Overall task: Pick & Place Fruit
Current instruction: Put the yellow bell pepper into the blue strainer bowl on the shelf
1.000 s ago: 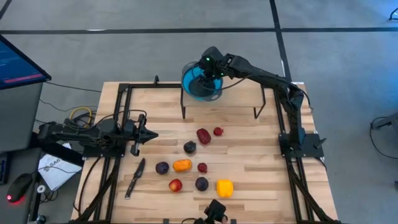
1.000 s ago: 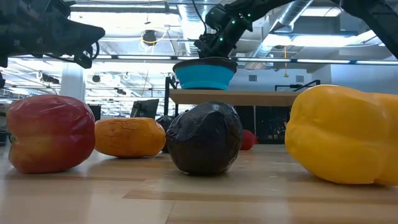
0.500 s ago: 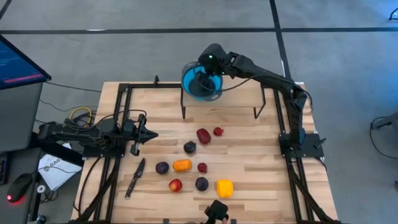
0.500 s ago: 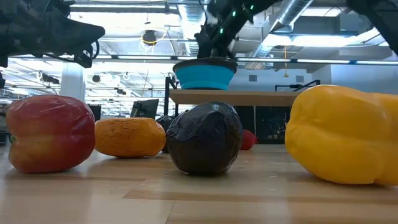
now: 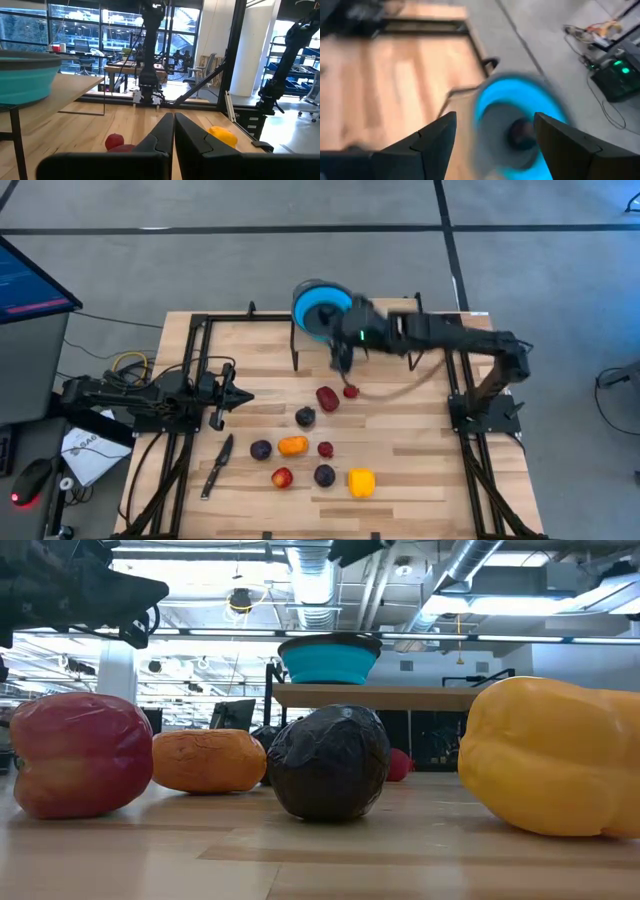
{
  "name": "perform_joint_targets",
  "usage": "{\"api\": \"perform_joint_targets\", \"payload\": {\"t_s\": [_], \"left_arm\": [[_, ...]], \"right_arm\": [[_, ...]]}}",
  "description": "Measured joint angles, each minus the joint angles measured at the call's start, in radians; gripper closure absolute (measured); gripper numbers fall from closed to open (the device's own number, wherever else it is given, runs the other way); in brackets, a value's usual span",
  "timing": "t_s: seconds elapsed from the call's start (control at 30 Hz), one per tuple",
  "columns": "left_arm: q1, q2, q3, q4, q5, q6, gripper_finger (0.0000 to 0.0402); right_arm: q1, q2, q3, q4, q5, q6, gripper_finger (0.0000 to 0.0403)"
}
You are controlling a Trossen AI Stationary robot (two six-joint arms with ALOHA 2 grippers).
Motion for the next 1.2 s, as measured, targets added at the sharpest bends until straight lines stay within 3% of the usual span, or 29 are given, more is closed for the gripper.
{"api": "perform_joint_targets", "payload": {"t_s": [0.2,0.4,0.5,0.67,0.83,1.1,1.2], "left_arm": [[0.000,0.000,0.000,0.000,0.000,0.000,0.0394],[0.000,0.000,0.000,0.000,0.000,0.000,0.0394],[0.000,0.000,0.000,0.000,0.000,0.000,0.0394],[0.000,0.000,0.000,0.001,0.000,0.000,0.0394],[0.000,0.011,0.000,0.007,0.000,0.000,0.0394],[0.000,0.043,0.000,0.015,0.001,0.000,0.0394],[0.000,0.047,0.000,0.015,0.000,0.001,0.0394]], "right_arm": [[0.217,-0.135,-0.307,0.002,0.040,0.216,0.0143],[0.403,-0.194,-0.511,0.028,-0.133,0.434,0.0143],[0.469,-0.182,-0.576,0.168,-0.231,0.530,0.0143],[0.548,-0.094,-0.585,0.231,-0.316,0.638,0.0143],[0.549,-0.013,-0.558,0.100,-0.380,0.959,0.0133],[0.550,0.103,-0.558,0.120,-0.655,1.264,0.0027],[0.547,0.104,-0.560,0.112,-0.653,1.394,0.0009]]}}
